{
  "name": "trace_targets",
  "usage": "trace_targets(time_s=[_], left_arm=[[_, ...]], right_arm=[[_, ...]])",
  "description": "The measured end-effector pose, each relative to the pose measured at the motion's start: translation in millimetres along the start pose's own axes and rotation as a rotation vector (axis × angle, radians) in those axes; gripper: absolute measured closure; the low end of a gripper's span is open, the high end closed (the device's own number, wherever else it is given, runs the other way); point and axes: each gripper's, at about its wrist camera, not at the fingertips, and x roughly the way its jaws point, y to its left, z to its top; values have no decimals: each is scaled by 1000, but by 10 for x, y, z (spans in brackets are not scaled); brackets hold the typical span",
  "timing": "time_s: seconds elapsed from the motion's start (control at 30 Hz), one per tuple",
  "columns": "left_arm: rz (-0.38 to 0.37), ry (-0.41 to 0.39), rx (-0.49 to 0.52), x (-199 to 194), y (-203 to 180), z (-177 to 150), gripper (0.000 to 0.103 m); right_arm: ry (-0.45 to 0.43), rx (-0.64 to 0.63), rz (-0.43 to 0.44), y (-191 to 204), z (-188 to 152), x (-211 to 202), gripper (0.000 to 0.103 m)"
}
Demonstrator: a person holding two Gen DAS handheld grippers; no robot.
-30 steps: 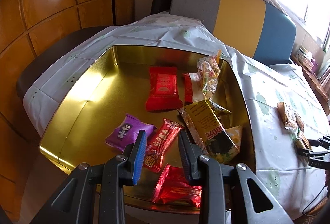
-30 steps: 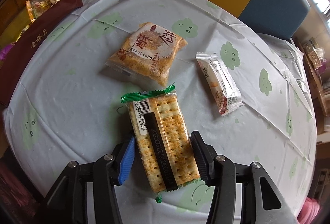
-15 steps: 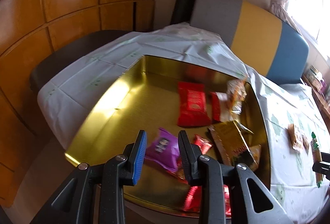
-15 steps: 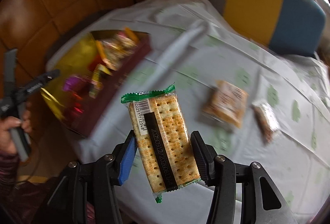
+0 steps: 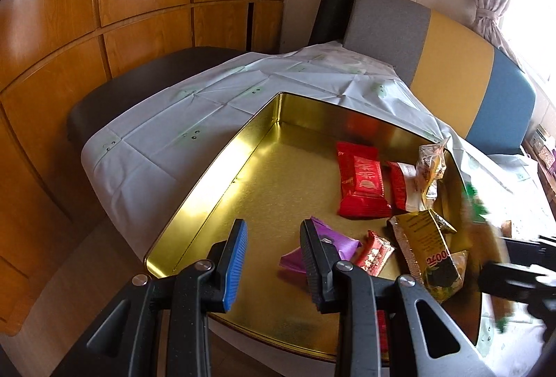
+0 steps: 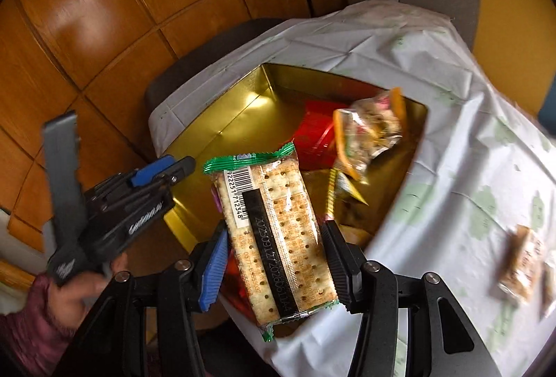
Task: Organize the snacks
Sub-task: 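Lower the cracker pack into the gold tray and open the right tool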
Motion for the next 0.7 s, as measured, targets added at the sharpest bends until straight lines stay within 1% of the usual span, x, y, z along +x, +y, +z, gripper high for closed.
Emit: trace_targets(time_s=[0.03,0.1,0.2,0.23,0.4,0.47,0.7], left_arm=[[0,4,-2,11,5,0,71],[0,9,-6,26,22,-4,71],[1,11,-7,36,28,-10,71],[2,11,-5,39,21,-14,71],[2,16,13,52,-39,-52,71],[-2,14,25,38,-89,-66,71],[-21,2,66,-34,-238,-111,71]], right_arm=[[12,5,1,16,13,89,49],[35,22,2,10,5,226,45],[35,37,6,-30,-27,294,39],[27,36,5,-40,-42,279,35],[-34,30,-16,-97,-145,135,33],[-55,31,-28,-117,-187,68,29],[-88,35,-62,-116,-274,-57,29]])
